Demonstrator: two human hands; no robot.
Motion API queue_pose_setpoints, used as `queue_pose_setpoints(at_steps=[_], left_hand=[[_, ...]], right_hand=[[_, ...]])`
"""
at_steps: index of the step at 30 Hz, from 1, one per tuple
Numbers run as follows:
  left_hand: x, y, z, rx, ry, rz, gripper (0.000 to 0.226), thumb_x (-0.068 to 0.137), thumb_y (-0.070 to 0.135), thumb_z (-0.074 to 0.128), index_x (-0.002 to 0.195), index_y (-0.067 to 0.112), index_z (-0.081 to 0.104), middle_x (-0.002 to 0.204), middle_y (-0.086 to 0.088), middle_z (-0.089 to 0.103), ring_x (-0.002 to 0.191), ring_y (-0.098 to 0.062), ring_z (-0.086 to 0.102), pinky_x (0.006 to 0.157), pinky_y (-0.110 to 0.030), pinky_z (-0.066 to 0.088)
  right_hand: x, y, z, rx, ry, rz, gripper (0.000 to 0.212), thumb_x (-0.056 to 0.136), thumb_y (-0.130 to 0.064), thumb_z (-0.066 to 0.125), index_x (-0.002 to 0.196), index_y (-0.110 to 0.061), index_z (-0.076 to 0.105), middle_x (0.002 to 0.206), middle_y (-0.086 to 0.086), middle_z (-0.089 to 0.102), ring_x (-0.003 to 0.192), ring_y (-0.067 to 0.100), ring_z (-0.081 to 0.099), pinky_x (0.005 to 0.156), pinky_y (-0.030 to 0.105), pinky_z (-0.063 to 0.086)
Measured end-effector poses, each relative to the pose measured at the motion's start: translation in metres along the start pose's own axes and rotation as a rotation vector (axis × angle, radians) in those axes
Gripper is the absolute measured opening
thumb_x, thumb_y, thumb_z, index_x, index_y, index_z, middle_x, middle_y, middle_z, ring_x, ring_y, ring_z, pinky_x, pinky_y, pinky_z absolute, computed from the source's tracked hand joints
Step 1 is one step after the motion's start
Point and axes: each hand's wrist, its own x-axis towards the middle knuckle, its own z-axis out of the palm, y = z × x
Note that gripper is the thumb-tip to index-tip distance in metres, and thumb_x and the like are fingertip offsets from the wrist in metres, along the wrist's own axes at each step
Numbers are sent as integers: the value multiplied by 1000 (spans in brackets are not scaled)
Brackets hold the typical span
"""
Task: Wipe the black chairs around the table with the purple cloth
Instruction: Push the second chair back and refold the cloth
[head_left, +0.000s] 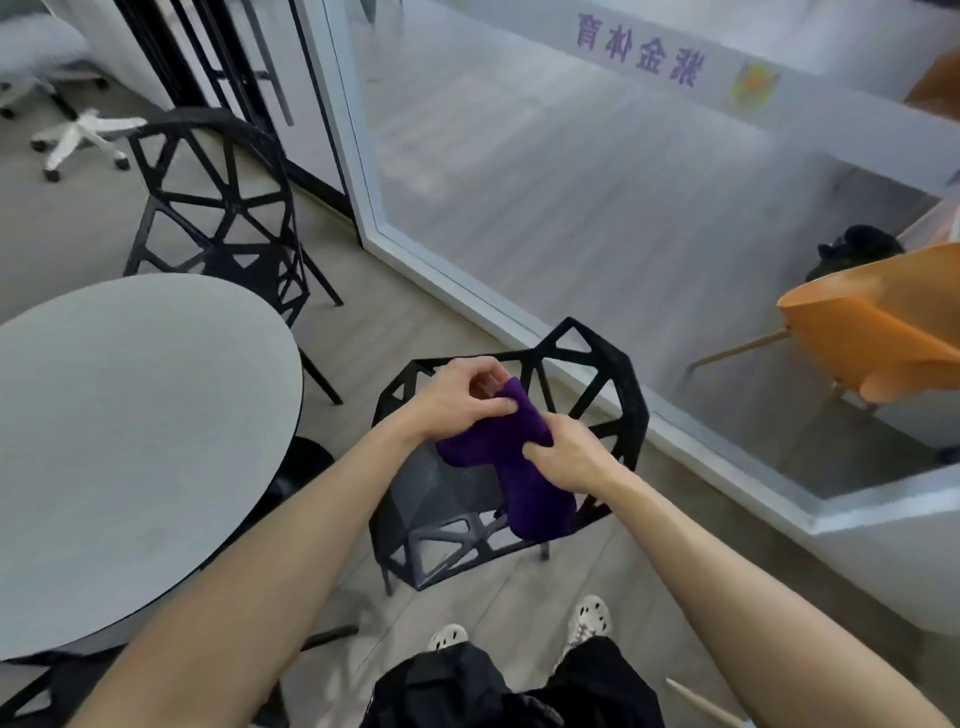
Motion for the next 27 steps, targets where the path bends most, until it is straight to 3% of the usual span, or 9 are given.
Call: queue_pose_setpoints(at_steps=[3,6,10,15,20,23,27], left_hand=[[44,1,15,-20,196,-49,24,89,52,79,106,36,73,99,8,77,94,-13,74,85,-39,64],[86,-4,32,-38,321,-174,9,98,37,75,103,31,73,94,5,78,84,-8,73,82,-40,65],[113,-19,70,-13,371,-367,5,98,31,72,102,32,73,96,4,78,85,-11,76,89,-46,64],[108,-10,124,-45,294,-587,10,99,31,70,108,31,73,97,7,80,87,-7,77,85,-33,61],[80,-19,158,-140,371,-793,10,101,29,67,109,28,72,94,8,81,89,-11,77,72,-26,52],[64,-32,178,-201,467,-881,8,102,28,65,106,28,72,95,8,80,86,-12,76,62,-23,49],[50,-53,214,-293,553,-964,9,101,24,64,103,25,73,93,5,81,88,-15,78,63,-22,51]], right_hand=[[33,24,-50,60,-63,34,20,105,-20,53,117,-27,66,102,1,78,92,24,74,85,44,61],[68,57,-110,29,-13,18,23,103,-17,49,117,-24,65,104,4,75,95,28,69,84,44,54],[114,99,-177,-4,-58,-31,27,103,-22,49,120,-37,64,113,-5,73,106,22,66,100,49,51],[144,131,-235,72,-125,-48,24,107,-27,48,120,-39,63,115,-6,74,108,24,69,106,54,51],[172,128,-262,165,-169,-67,19,113,-34,45,117,-35,63,116,-2,74,110,25,68,110,57,48],[186,115,-259,142,-208,-132,24,114,-35,44,132,-33,60,119,-4,73,112,23,67,111,57,48],[203,102,-240,87,-290,-230,32,106,-44,49,137,-43,59,128,-12,71,122,20,65,114,56,48]])
